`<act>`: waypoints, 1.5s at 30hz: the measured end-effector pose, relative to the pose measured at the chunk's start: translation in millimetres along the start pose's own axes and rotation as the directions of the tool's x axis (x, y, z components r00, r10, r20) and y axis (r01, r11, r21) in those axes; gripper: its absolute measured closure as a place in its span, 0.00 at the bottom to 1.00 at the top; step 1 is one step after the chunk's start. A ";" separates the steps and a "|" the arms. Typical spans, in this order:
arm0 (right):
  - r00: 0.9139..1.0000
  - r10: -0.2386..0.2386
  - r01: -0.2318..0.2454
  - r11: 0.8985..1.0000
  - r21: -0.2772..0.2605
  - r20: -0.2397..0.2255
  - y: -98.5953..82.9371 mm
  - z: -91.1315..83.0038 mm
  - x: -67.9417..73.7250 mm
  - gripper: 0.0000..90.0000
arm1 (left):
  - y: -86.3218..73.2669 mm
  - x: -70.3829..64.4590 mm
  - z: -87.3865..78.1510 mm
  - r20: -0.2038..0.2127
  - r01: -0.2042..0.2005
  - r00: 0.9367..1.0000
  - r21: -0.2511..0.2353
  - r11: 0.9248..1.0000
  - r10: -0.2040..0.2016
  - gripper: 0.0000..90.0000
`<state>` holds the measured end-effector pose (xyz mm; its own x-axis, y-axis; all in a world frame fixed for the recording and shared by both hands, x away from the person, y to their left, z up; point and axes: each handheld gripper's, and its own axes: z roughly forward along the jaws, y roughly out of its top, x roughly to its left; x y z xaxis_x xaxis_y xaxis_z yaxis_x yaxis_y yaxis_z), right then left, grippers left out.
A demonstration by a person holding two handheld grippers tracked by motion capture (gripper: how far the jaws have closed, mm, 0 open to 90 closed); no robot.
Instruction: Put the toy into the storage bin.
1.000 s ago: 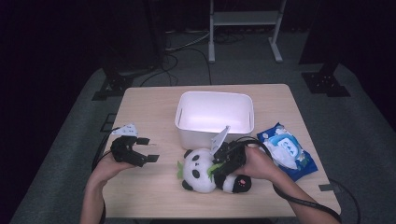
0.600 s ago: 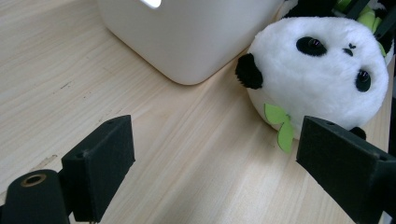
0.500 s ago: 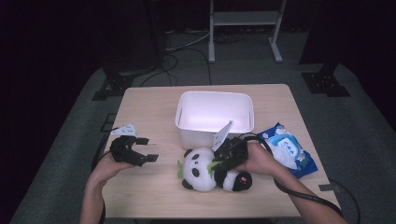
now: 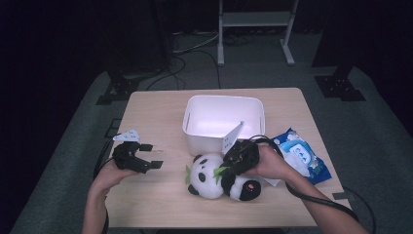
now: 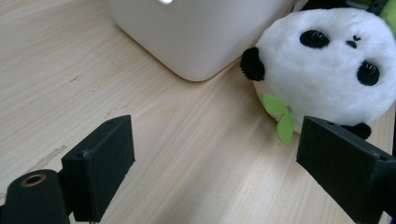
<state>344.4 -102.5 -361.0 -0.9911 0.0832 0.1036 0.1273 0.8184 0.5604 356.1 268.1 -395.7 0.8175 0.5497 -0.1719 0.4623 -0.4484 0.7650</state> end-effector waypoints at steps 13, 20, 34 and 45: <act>0.999 -0.033 0.033 0.999 -0.013 -0.024 11.9 -15.8 8.6 0.82 | -2.4 2.6 -3.0 -0.002 0.015 1.000 -0.011 1.000 -0.015 0.11; 0.998 -0.046 0.045 0.998 -0.036 -0.035 19.2 -27.0 16.3 0.82 | -3.1 3.2 -4.9 -0.004 0.017 1.000 -0.012 1.000 -0.017 0.11; 0.995 -0.096 0.096 0.993 -0.075 0.001 46.6 -71.0 30.1 0.82 | -8.1 7.4 -11.2 -0.014 0.038 0.999 -0.029 0.999 -0.038 0.11; 0.991 -0.128 0.131 0.988 -0.081 0.035 73.1 -102.0 31.7 0.82 | -13.8 12.4 -15.7 -0.009 0.062 0.998 -0.046 0.997 -0.063 0.11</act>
<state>326.2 -98.1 -233.0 -1.0000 -0.0023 0.0019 -0.0006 0.7734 0.6340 354.6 292.2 -398.6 0.7837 0.5830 -0.2142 0.4961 -0.3799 0.7807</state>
